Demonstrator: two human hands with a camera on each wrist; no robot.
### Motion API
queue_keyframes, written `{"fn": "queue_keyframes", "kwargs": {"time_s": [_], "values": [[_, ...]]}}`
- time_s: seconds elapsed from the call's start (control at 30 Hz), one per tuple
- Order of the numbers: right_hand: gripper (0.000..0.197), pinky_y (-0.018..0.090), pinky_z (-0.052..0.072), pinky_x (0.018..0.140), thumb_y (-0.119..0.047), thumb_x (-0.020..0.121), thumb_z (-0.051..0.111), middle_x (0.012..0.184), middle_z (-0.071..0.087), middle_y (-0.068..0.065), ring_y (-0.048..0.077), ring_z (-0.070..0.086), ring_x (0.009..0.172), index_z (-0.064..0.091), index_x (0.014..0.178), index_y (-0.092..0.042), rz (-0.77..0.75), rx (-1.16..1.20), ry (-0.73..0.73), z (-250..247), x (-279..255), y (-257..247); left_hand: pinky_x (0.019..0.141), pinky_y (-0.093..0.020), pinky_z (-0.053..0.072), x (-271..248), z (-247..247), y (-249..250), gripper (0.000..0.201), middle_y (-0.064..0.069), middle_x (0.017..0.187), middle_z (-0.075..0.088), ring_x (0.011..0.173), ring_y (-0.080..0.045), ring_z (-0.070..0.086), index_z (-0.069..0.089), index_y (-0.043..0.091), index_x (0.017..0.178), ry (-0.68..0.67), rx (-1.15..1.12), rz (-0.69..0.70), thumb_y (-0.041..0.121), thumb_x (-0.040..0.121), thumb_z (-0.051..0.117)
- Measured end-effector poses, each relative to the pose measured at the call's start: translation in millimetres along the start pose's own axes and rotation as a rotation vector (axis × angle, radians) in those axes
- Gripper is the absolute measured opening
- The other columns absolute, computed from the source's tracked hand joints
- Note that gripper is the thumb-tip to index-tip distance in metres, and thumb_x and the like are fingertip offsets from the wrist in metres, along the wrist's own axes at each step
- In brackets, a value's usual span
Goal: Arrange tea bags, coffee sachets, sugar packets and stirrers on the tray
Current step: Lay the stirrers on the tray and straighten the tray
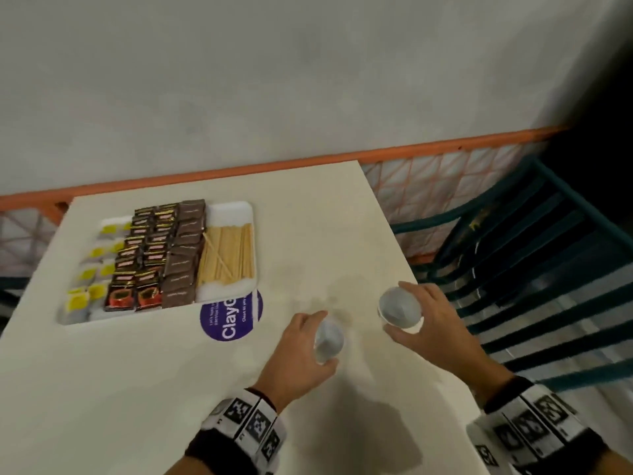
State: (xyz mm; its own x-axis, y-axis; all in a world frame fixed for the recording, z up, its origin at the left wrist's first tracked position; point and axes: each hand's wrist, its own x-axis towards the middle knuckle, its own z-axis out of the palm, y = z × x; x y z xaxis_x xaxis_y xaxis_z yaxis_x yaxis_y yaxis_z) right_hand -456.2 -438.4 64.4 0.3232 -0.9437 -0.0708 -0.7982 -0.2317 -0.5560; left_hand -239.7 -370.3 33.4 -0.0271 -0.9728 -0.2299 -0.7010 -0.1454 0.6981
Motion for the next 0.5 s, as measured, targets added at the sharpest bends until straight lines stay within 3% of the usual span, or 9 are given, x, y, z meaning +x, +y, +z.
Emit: {"fn": "queue_keyframes", "kwargs": {"time_s": [0.13,0.2,0.33,0.5], "values": [[0.079,0.018,0.034,0.087,-0.031,0.066,0.082,0.122,0.049,0.008,0.018,0.05,0.102,0.044,0.132,-0.01,-0.119,0.06,-0.053,21.7,90.1,-36.6,0.086,-0.007,0.025,21.2,-28.5,-25.7,0.079,0.007,0.123,0.034,0.109,-0.006,0.04,0.029,0.024,0.14,0.195,-0.093,-0.068,0.024,0.074,0.072],[0.08,0.017,0.033,0.089,-0.029,0.066,0.082,0.124,0.047,0.011,0.022,0.05,0.11,0.043,0.133,-0.009,-0.167,0.078,-0.111,34.7,131.0,-56.0,0.089,-0.012,0.03,34.4,-39.3,-37.2,0.08,0.003,0.125,0.04,0.111,-0.011,0.046,0.032,0.023,0.139,0.291,-0.108,-0.084,0.024,0.072,0.076],[0.08,0.016,0.031,0.09,-0.03,0.07,0.079,0.127,0.043,0.01,0.02,0.047,0.114,0.039,0.136,-0.01,-0.24,0.079,-0.22,61.4,199.9,-91.6,0.097,-0.017,0.034,65.2,-55.4,-55.9,0.078,0.0,0.132,0.048,0.12,-0.015,0.048,0.038,0.02,0.137,0.406,-0.157,-0.082,0.022,0.071,0.078],[0.081,0.019,0.028,0.094,-0.033,0.075,0.075,0.136,0.037,0.008,0.021,0.042,0.122,0.031,0.141,-0.014,-0.232,0.022,-0.306,92.7,264.1,-118.8,0.1,-0.012,0.025,103.9,-64.8,-76.9,0.074,0.002,0.138,0.043,0.118,-0.001,0.035,0.034,0.021,0.139,0.473,-0.197,-0.052,0.02,0.077,0.073]]}}
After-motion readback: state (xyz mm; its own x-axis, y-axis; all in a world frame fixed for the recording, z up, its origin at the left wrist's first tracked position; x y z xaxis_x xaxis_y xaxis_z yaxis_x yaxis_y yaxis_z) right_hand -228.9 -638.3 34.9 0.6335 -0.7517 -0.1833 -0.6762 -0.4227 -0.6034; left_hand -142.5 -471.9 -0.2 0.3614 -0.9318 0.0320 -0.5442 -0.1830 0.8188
